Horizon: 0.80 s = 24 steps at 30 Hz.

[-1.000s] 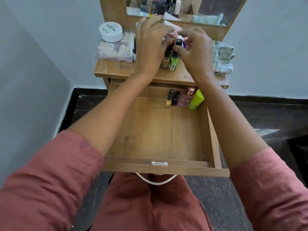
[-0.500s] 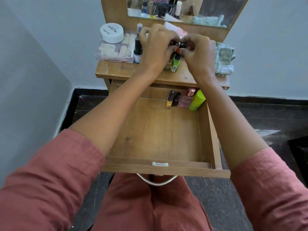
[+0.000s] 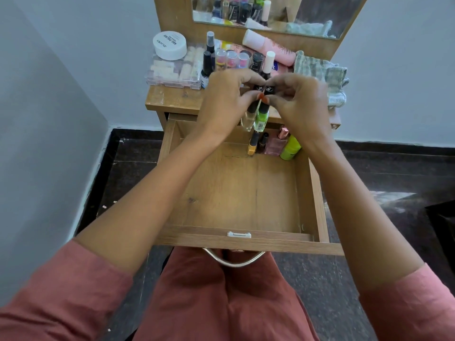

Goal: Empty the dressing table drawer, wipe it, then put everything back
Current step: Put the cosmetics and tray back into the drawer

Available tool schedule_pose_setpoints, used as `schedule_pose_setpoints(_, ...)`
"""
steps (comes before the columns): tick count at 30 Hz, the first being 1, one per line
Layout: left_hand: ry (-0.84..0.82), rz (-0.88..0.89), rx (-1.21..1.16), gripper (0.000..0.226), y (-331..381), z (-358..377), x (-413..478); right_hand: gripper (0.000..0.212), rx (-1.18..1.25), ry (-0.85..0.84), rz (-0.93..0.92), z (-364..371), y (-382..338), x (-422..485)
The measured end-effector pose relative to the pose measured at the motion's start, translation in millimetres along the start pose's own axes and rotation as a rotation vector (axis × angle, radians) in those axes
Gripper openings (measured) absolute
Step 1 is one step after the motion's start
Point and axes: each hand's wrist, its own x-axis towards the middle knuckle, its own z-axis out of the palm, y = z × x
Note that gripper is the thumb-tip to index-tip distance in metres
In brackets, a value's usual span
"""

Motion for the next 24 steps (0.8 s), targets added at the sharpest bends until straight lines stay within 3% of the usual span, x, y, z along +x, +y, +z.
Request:
schedule_pose_setpoints(9, -0.019, -0.167, -0.032, 0.025, -33, 10, -34, 0.022, -0.072, -0.127, 0.033, 37, 19, -25)
schedule_pose_setpoints(24, 0.010, -0.174, 0.079, 0.027, -74, 48, -46, 0.022, -0.388, -0.037, -0.119, 67, 57, -35)
